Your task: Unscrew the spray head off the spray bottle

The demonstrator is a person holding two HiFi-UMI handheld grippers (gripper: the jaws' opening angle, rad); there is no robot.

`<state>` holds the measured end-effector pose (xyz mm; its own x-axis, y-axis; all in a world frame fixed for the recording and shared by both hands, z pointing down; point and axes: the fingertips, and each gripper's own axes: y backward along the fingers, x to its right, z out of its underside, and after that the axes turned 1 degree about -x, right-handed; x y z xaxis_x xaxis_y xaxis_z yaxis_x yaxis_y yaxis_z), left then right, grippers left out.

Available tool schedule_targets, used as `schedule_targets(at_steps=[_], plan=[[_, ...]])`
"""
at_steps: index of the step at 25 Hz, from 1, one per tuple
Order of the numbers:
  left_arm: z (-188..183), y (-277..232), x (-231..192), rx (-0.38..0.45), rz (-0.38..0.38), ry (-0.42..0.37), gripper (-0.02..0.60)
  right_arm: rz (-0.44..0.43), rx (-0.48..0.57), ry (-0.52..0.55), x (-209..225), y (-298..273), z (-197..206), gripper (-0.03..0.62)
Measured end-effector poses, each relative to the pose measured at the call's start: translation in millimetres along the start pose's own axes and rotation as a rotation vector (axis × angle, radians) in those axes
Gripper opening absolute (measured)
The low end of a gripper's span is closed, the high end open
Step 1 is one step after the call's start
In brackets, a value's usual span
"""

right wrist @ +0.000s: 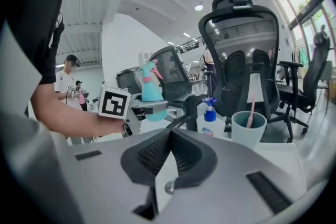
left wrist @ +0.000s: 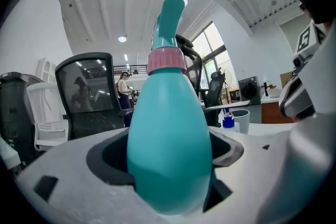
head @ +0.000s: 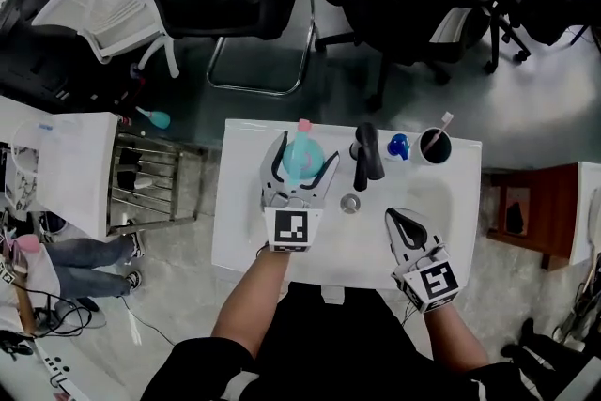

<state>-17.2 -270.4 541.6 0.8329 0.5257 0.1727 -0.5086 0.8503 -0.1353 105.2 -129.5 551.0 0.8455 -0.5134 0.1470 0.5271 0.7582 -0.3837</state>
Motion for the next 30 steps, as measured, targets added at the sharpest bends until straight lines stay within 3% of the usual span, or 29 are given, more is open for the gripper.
schedule_targets(at_steps=[2, 6, 11, 19, 30], plan=[[-12.0, 8.2, -1.0, 0.009, 0.005, -0.036, 0.417, -0.009, 0.028, 0.011, -4.8, 2.9, -14.2, 0.005], [-40.2, 23.7, 3.4, 0.036, 0.024, -0.029, 0.416, -0.039, 0.084, 0.049, -18.4, 10.2, -47.7, 0.005], [-60.9, 37.1, 18.3, 0.037, 0.078, -0.131, 0.414, -0.133, 0.106, 0.136, -36.2, 21.1, -70.3, 0.005], [-73.0, 49.8, 29.7, 0.025, 0.125, -0.242, 0.413, -0.178, 0.132, 0.382, -62.8, 35.1, -88.3, 0.006], [-69.4, 59.6, 48.2, 0.006, 0.164, -0.207, 0.411, -0.188, 0.223, 0.351, -90.2, 37.8, -120.6, 0.006]])
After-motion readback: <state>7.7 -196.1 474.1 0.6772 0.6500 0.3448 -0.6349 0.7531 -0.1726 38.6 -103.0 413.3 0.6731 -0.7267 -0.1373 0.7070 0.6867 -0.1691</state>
